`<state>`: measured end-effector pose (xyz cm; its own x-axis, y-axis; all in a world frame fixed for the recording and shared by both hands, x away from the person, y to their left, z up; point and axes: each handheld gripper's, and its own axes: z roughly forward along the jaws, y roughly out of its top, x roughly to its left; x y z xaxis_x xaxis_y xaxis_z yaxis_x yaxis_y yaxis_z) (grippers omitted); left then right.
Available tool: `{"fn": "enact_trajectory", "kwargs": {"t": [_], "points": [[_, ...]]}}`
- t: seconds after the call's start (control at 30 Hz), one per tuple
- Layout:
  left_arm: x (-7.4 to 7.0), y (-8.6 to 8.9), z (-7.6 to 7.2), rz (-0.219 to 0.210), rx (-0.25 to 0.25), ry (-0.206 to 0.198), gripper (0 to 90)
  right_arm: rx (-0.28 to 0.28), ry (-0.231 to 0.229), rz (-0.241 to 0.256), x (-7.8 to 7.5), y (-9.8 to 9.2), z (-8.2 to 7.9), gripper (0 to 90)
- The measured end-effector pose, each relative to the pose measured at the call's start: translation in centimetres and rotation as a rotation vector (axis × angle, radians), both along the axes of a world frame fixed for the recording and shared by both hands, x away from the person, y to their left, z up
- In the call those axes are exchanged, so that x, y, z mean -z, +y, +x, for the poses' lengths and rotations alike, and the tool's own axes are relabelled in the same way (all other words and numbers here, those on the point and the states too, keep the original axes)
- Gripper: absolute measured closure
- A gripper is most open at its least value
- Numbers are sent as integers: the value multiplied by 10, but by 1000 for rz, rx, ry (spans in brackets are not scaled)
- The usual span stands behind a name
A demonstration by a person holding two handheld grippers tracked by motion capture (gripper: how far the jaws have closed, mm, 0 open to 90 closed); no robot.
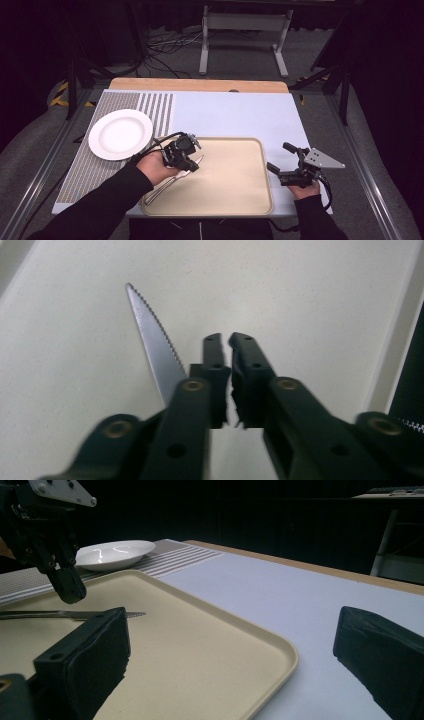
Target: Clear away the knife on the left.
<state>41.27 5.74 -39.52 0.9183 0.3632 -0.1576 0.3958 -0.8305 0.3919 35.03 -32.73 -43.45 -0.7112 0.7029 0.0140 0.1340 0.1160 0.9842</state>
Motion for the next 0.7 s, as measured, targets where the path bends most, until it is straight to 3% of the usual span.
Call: {"fn": "enact_trajectory", "kwargs": {"t": [0.1,0.23,0.43,0.7], "points": [[6,-6,-2,30,18,-12,899,-1,1,0,0,0,0,22],[15,-9,0,40,17,-14,900,-2,2,1,0,0,0,23],[25,-11,6,35,-17,-24,900,-3,3,2,0,0,0,25],[30,-13,6,76,-42,-75,900,-2,2,-2,0,0,-1,25]]}}
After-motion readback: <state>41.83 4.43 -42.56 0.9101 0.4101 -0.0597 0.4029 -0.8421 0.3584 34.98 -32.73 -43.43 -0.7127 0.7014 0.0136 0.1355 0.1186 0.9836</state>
